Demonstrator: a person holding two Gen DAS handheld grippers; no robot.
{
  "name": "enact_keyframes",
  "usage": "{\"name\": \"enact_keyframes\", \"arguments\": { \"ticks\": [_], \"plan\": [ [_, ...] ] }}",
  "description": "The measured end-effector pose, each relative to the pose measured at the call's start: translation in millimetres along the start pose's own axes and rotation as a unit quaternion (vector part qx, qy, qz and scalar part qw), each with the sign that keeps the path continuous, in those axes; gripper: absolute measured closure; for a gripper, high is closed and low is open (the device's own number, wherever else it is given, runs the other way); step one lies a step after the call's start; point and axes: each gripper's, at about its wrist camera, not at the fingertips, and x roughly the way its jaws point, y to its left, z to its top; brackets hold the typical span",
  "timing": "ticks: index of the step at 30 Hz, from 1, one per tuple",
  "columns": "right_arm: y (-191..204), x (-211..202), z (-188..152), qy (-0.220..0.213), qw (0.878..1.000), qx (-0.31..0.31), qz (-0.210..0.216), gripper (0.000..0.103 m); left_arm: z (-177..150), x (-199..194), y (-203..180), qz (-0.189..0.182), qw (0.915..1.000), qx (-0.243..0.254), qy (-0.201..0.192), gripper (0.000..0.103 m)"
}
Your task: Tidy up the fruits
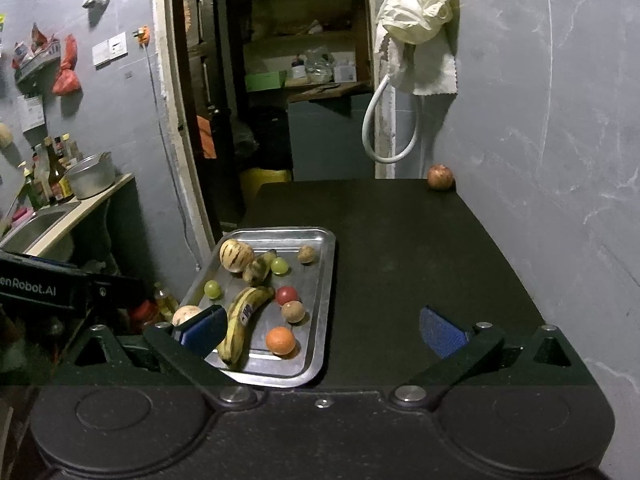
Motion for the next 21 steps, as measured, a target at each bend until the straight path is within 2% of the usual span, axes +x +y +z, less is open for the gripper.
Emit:
{"name": "enact_keyframes", "arguments": {
  "ticks": [4, 13, 21],
  "plan": [
    [-9, -4, -4, 0.015, 1.0, -0.004, 0.015, 0.001, -9, -6, -6, 0.013, 0.9999, -0.006, 0.002, 0.001],
    [-21, -20, -14, 0.019, 0.999, -0.019, 0.042, 0.001, -35, -22, -21, 0.046, 0.9986, -0.02, 0.016, 0.001],
    [-33, -35, -25, 0.018, 0.999, -0.011, 0.043, 0.001, -54, -40, -27, 0.066, 0.9973, -0.032, 0.009, 0.001]
  ]
}}
